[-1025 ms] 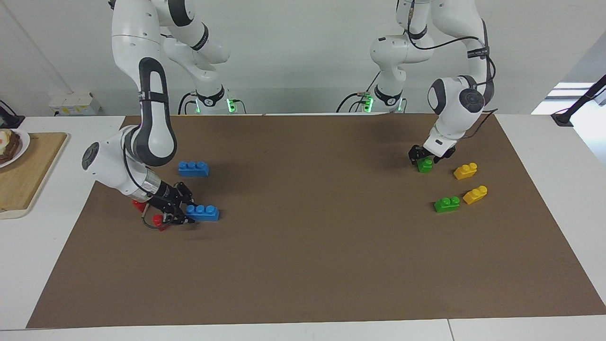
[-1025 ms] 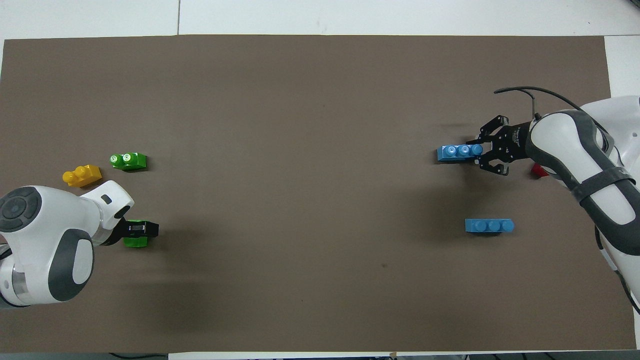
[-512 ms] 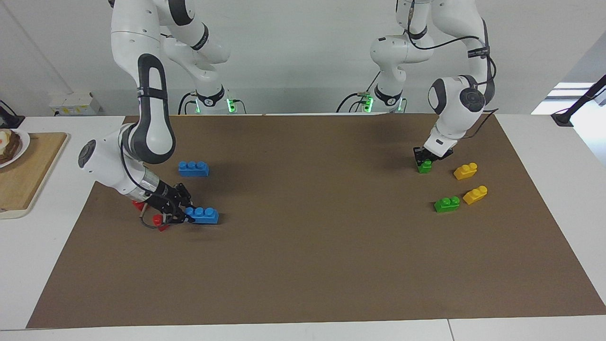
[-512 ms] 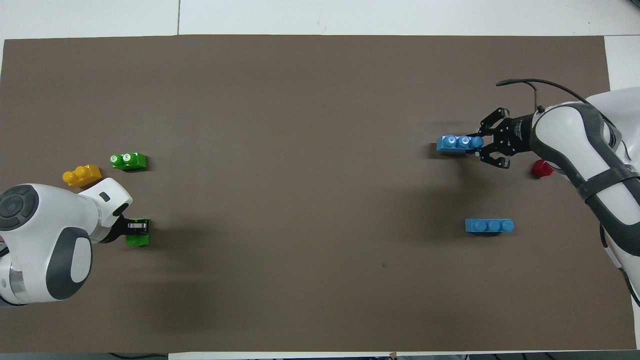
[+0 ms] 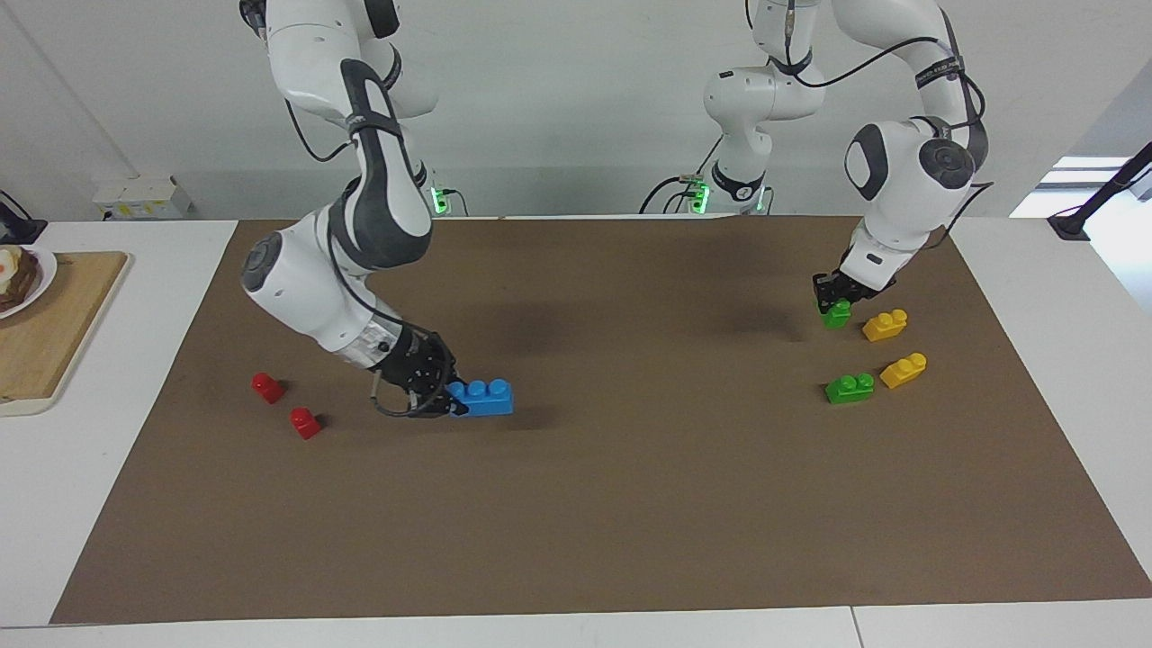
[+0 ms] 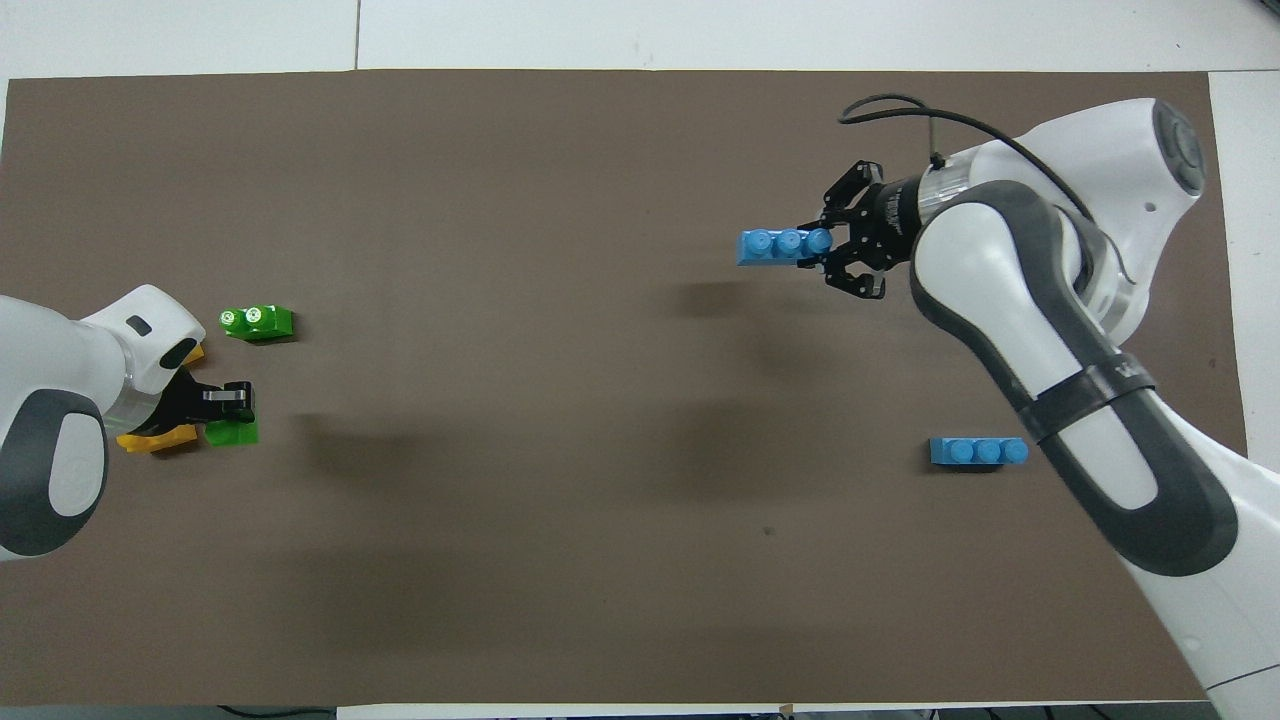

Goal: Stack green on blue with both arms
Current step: 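Lift the green brick with the left gripper while the right gripper carries the blue brick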

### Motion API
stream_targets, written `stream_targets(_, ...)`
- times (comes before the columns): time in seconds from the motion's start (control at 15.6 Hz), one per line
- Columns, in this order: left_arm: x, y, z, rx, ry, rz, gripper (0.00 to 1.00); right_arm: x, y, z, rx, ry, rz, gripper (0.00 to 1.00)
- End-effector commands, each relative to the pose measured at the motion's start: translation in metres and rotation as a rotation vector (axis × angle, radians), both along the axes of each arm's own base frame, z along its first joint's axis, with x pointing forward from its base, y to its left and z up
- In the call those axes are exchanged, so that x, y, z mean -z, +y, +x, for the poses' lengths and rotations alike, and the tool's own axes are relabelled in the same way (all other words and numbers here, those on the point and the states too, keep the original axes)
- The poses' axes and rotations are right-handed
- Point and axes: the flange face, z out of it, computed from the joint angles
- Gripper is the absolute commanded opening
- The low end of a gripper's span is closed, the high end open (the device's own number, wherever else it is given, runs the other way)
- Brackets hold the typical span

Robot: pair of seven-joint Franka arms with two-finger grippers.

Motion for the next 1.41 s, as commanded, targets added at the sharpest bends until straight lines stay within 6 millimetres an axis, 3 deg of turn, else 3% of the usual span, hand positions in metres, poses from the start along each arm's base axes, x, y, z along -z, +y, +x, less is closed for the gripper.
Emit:
stream_targets(0.0,-0.009,-0.014,0.021,-0.110,0.017,-0.004,0.00,-0.002,0.059,-0.009,0.022,0.011,0.082,0.00)
stream_targets(0.06,-0.011,-0.024,0.024,-0.151,0.022,-0.015,0.00,-0.005,0.082,-0.014,0.048,0.013,0.091,0.00)
stream_targets(0.19,-0.014,-0.034,0.027,-0.229,0.017,-0.026,0.00,0.000,0.098,-0.017,0.131,0.016,0.083,0.00)
stream_targets(0.32,-0.016,-0.048,0.027,-0.279,0.022,-0.023,0.00,0.013,0.128,-0.027,0.150,0.028,0.069,0.00)
stream_targets(0.51,-0.017,-0.060,0.026,-0.392,0.025,-0.012,0.00,0.026,0.133,-0.030,0.161,0.032,0.045,0.00)
stream_targets(0.64,-0.019,-0.074,0.025,-0.455,0.016,-0.008,0.00,0.044,0.158,-0.051,0.087,0.028,-0.005,0.00)
stream_targets(1.09,-0.029,-0.113,0.031,-0.619,-0.007,-0.013,0.00,0.073,0.169,-0.063,0.070,0.054,-0.033,0.00)
stream_targets(1.35,-0.046,-0.173,0.035,-0.841,-0.030,-0.020,0.00,0.097,0.180,-0.068,0.066,0.052,-0.051,0.00)
